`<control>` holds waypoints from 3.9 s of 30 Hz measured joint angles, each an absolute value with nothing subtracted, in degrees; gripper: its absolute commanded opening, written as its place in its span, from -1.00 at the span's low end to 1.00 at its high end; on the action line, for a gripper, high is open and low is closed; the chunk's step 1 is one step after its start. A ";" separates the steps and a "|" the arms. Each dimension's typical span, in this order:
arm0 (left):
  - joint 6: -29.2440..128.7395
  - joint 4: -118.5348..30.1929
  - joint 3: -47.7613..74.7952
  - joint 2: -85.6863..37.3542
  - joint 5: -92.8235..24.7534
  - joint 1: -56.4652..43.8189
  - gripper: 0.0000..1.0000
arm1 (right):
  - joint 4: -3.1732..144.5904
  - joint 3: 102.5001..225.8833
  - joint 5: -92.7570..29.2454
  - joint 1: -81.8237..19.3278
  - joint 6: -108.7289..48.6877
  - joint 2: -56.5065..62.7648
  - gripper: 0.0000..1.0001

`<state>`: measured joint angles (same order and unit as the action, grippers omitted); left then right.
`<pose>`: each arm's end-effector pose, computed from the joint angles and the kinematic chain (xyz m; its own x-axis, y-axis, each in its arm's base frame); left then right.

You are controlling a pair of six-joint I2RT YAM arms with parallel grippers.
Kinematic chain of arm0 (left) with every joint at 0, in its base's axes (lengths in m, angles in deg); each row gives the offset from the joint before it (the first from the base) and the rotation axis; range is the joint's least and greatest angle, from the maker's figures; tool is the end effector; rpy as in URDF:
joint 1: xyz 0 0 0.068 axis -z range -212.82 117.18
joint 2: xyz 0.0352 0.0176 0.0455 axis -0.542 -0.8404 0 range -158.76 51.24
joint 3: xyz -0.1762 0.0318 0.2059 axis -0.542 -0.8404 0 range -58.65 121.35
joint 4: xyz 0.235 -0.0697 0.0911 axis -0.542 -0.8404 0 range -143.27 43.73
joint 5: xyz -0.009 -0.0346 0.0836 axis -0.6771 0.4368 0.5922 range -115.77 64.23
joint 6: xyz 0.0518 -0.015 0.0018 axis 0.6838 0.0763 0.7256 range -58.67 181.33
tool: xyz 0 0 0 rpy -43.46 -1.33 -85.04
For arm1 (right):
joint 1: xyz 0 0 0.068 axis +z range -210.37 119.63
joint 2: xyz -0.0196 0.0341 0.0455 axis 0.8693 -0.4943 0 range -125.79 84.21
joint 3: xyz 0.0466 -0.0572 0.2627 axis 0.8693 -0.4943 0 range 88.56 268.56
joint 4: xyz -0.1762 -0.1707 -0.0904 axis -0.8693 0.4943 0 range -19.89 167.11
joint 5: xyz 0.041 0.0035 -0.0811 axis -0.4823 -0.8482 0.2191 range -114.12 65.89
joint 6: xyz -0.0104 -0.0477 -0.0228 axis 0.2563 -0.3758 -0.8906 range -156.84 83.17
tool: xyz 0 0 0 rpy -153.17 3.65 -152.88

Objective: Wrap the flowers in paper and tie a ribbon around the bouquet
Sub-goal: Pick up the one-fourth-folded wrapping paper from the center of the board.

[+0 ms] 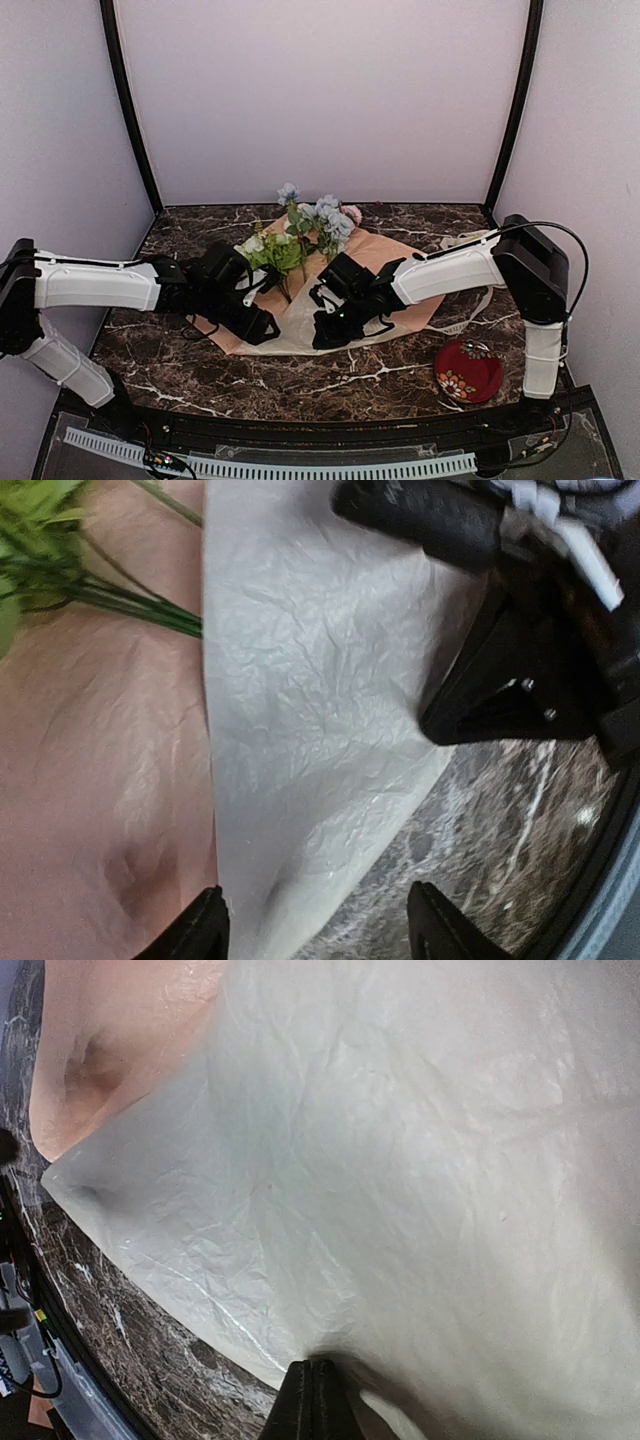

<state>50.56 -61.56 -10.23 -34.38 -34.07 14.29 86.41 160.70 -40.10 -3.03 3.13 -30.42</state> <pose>0.1989 -0.2217 0.1898 -0.6770 0.4571 -0.5768 0.6701 0.7069 -0.2263 0.2115 0.3482 0.1398 -0.9231 -0.2958 -0.2458 -0.3829 0.7680 0.5134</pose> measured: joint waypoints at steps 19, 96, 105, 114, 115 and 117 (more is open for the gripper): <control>2.85 -53.13 -44.63 0.85 -22.81 6.66 0.57 | 87.04 160.70 -39.84 -3.03 3.33 -30.57 -1.00; 14.91 -32.80 -45.46 -9.01 -32.49 6.18 -0.03 | 89.80 175.56 -51.05 -5.59 13.12 -41.85 -1.00; 15.66 -18.70 -48.43 -15.59 -40.23 7.47 0.22 | 90.93 176.02 -48.50 -5.50 13.23 -41.74 -1.00; 13.93 -16.52 -47.41 -17.58 -35.42 15.10 0.15 | 88.81 173.05 -44.96 -4.65 12.53 -39.73 -1.00; 12.62 -17.70 -47.41 -17.71 -34.51 15.10 0.15 | 88.40 172.70 -44.87 -4.65 12.44 -39.53 -1.00; 10.52 -20.36 -47.45 -16.81 -32.67 15.45 0.15 | 88.13 172.54 -44.74 -4.56 12.31 -39.45 -1.00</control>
